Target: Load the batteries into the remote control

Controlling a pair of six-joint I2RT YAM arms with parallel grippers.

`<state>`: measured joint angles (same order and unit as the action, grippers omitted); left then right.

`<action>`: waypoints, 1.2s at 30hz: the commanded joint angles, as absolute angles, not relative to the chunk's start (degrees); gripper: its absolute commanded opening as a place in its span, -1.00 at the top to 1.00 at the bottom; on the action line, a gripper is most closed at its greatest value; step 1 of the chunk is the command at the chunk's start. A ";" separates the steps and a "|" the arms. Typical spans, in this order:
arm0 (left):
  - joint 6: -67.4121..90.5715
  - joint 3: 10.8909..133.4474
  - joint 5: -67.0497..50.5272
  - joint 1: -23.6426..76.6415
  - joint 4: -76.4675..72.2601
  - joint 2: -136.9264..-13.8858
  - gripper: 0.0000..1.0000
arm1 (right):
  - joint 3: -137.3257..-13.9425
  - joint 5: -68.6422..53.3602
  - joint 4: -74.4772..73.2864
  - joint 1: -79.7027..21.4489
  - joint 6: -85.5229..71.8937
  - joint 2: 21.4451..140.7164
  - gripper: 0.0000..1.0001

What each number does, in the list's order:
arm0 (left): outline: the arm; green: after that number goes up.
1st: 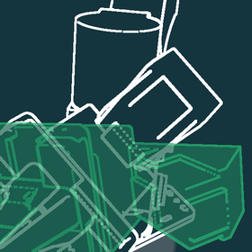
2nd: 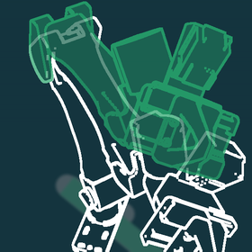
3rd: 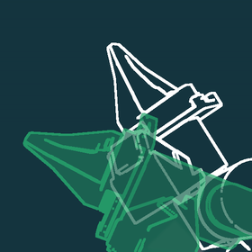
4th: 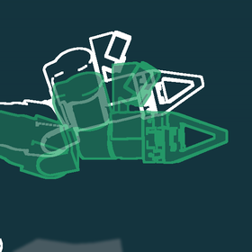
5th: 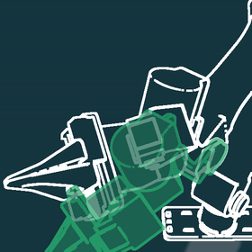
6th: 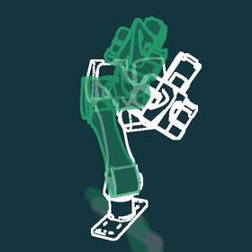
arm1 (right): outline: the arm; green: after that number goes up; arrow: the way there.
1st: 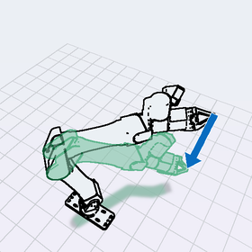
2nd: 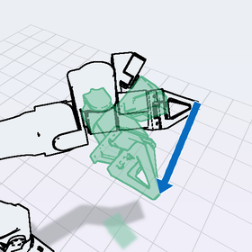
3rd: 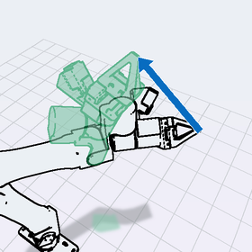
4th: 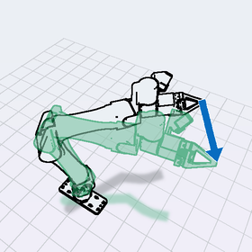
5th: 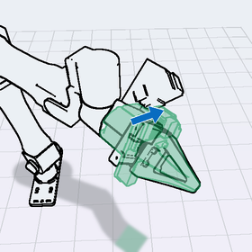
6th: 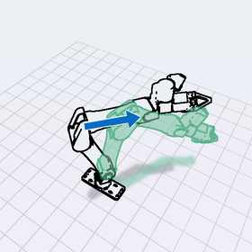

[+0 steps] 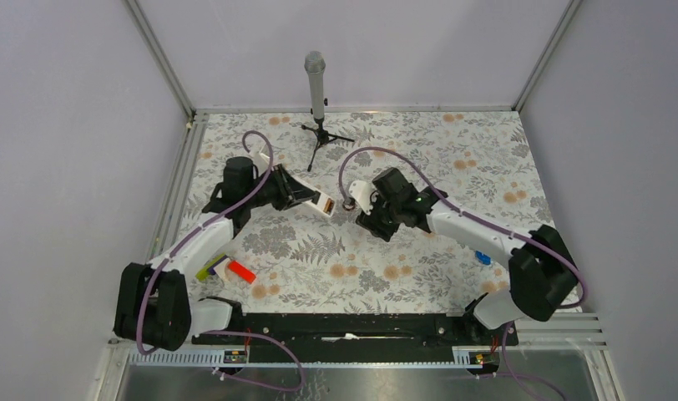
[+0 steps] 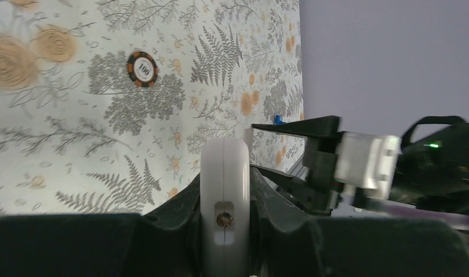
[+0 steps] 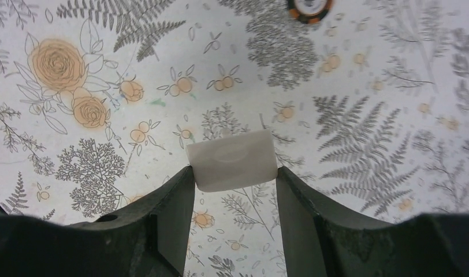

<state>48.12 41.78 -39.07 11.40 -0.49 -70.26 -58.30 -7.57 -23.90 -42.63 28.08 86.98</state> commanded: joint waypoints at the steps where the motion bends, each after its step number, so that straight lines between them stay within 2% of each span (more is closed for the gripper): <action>1: 51.67 42.93 -36.13 15.66 -14.01 -74.55 1.00 | -59.92 -8.34 -22.91 -40.84 25.04 80.75 0.07; 7: 52.12 49.39 -35.46 21.04 -16.43 -81.25 1.00 | -65.03 -8.12 -26.43 -39.05 22.83 78.68 0.05; 18: 53.88 53.73 -38.22 24.49 -17.74 -89.95 1.00 | -73.44 -10.09 -31.54 -38.56 21.45 84.62 0.03; 36: 52.44 54.47 -46.23 24.79 -22.32 -92.34 1.00 | -77.50 -13.85 -33.10 -38.53 20.77 91.48 0.01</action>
<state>53.47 52.80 -42.70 24.51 -16.64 -92.82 -74.87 -12.67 -32.77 -38.85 21.56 90.78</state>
